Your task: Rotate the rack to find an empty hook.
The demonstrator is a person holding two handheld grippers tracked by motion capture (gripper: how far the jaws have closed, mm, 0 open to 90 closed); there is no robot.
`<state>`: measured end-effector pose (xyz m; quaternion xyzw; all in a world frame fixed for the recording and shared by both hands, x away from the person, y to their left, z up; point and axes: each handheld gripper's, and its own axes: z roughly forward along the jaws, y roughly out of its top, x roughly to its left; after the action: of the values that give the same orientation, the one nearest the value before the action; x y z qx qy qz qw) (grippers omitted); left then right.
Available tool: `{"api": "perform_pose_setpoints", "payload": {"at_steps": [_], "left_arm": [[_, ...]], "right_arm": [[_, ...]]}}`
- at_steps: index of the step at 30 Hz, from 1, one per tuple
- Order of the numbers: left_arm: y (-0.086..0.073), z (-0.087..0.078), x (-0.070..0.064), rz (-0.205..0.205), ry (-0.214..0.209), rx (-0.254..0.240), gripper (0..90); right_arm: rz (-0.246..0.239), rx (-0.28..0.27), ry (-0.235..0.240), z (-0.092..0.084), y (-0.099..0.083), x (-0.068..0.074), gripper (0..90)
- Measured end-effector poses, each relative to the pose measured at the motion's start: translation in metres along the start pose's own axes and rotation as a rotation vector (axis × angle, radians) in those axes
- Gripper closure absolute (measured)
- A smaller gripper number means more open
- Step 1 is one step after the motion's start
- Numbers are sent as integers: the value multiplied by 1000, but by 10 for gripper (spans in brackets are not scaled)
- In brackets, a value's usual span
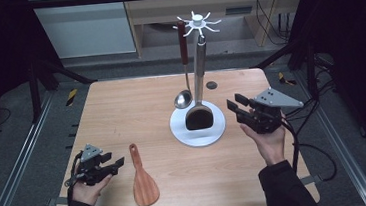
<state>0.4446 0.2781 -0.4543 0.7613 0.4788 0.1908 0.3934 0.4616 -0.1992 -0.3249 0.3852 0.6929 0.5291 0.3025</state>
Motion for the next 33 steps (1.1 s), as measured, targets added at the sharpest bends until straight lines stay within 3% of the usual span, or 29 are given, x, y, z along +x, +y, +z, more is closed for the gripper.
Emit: {"api": "perform_pose_setpoints", "payload": {"at_steps": [13,21,33], "left_arm": [[4,6,-16,-15,-9,53,394],[7,12,-30,14,1,95,393],[7,31,-44,3,22,184,374]], "right_arm": [[48,200,-39,1,-96,-18,443],[66,246,-53,-13,-123,-24,392],[56,295,-91,-22,-140,-28,360]]}}
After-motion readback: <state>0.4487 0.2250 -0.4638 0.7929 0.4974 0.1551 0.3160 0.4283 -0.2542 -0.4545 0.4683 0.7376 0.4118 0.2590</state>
